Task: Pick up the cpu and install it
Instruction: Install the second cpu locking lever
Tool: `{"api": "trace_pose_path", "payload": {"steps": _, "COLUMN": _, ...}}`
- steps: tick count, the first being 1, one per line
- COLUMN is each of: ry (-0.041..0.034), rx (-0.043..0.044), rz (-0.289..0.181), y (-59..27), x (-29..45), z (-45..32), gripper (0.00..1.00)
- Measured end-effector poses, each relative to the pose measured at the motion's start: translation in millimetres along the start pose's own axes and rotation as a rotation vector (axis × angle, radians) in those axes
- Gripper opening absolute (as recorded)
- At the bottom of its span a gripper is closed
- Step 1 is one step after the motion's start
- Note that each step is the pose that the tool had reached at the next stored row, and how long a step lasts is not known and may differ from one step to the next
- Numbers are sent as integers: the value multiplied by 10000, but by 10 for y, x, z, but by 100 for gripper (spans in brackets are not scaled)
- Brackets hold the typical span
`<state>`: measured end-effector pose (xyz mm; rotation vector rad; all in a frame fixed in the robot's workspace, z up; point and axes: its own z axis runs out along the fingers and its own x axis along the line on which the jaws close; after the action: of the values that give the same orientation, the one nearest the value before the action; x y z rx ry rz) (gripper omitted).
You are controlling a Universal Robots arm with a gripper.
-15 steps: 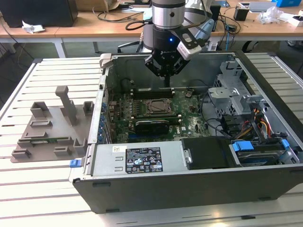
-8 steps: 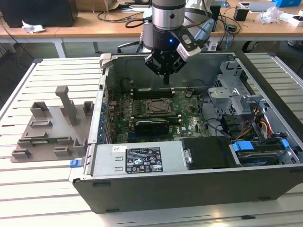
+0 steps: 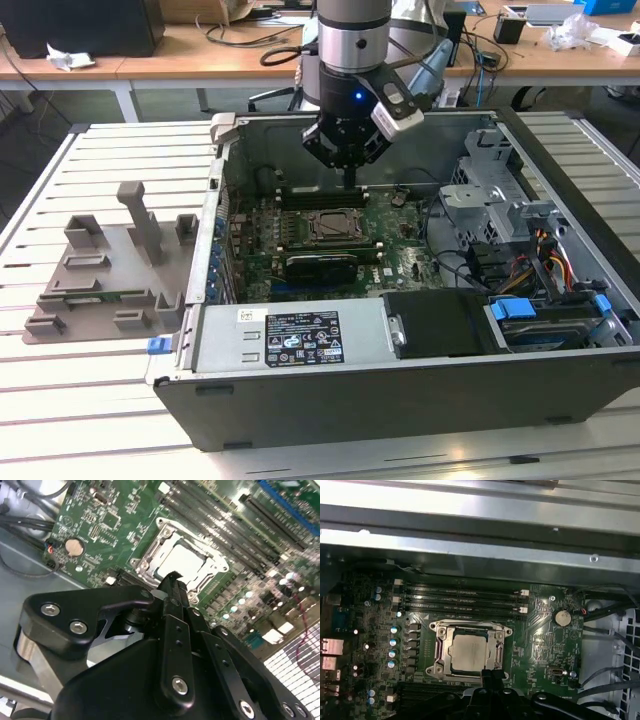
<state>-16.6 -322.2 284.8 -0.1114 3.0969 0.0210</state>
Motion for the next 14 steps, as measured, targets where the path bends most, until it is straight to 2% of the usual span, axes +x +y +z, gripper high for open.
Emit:
{"api": "trace_pose_path", "payload": {"steps": 3, "ry": 0, "rx": -1, "rz": -4, "y": -33, "x": 35, "z": 25, "gripper": 11}}
{"api": "trace_pose_path", "payload": {"steps": 9, "ry": 0, "rx": 0, "rz": -3, "y": -107, "x": 54, "z": 73, "gripper": 11}}
{"api": "trace_pose_path", "payload": {"steps": 12, "ry": 1, "rx": 1, "rz": -3, "y": -151, "x": 83, "z": 127, "gripper": 11}}
{"api": "trace_pose_path", "payload": {"steps": 14, "ry": 0, "rx": -2, "rz": -3, "y": -218, "x": 117, "z": 182, "gripper": 11}}
